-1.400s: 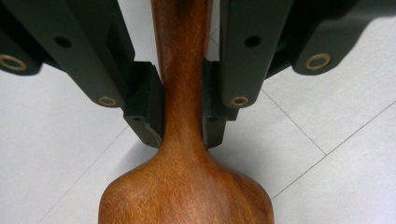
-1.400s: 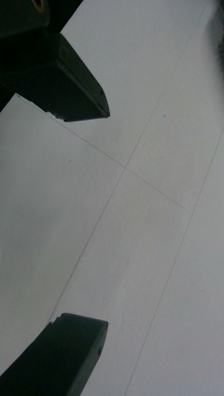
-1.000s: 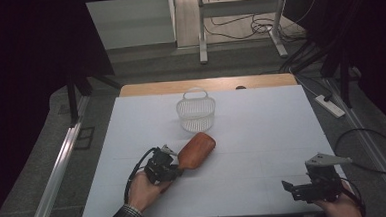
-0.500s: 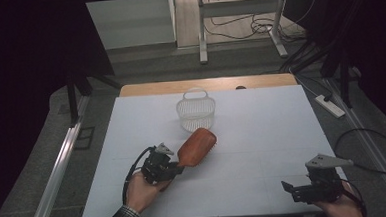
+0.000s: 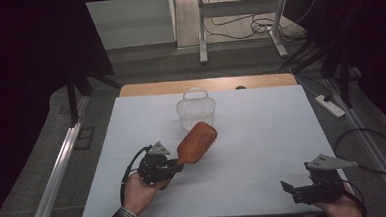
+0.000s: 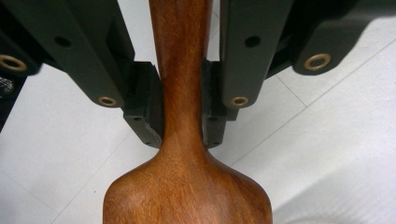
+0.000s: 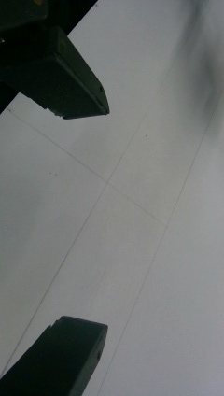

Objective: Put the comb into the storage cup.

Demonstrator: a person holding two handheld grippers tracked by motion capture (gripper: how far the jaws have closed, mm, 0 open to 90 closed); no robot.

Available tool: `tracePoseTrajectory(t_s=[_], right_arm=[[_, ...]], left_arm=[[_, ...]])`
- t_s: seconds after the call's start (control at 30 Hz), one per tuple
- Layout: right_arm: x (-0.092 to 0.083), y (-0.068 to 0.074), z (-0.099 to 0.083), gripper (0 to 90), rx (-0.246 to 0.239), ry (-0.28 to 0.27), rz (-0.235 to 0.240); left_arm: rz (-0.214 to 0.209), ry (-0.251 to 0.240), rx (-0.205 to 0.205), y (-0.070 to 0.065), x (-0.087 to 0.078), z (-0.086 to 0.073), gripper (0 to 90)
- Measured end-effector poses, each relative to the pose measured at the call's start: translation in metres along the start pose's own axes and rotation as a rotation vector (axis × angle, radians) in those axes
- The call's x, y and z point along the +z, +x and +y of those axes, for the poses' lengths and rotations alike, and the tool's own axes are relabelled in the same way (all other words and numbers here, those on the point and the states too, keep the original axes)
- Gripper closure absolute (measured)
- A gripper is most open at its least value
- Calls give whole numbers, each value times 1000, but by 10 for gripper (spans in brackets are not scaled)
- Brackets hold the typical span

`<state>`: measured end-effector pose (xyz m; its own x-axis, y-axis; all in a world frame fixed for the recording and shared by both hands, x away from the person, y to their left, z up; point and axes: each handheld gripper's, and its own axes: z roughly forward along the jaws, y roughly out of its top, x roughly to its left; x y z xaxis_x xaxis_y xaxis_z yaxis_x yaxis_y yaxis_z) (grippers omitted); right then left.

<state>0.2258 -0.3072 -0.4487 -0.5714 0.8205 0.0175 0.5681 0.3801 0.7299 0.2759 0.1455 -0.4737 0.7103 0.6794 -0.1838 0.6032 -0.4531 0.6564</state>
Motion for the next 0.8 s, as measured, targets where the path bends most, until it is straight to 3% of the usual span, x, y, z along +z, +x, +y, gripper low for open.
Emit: tracePoseTrajectory(t_s=[0.5, 0.73, 0.8], right_arm=[[0, 8, 19, 0, -53, -80, 63], [5, 8, 32, 0, -28, -102, 161], [10, 10, 40, 0, -17, -131, 208]], left_arm=[[-7, -95, 14, -5, -13, 1, 717], [-6, -133, 24, -7, -17, 2, 717], [-4, -143, 27, -8, -19, 3, 717]])
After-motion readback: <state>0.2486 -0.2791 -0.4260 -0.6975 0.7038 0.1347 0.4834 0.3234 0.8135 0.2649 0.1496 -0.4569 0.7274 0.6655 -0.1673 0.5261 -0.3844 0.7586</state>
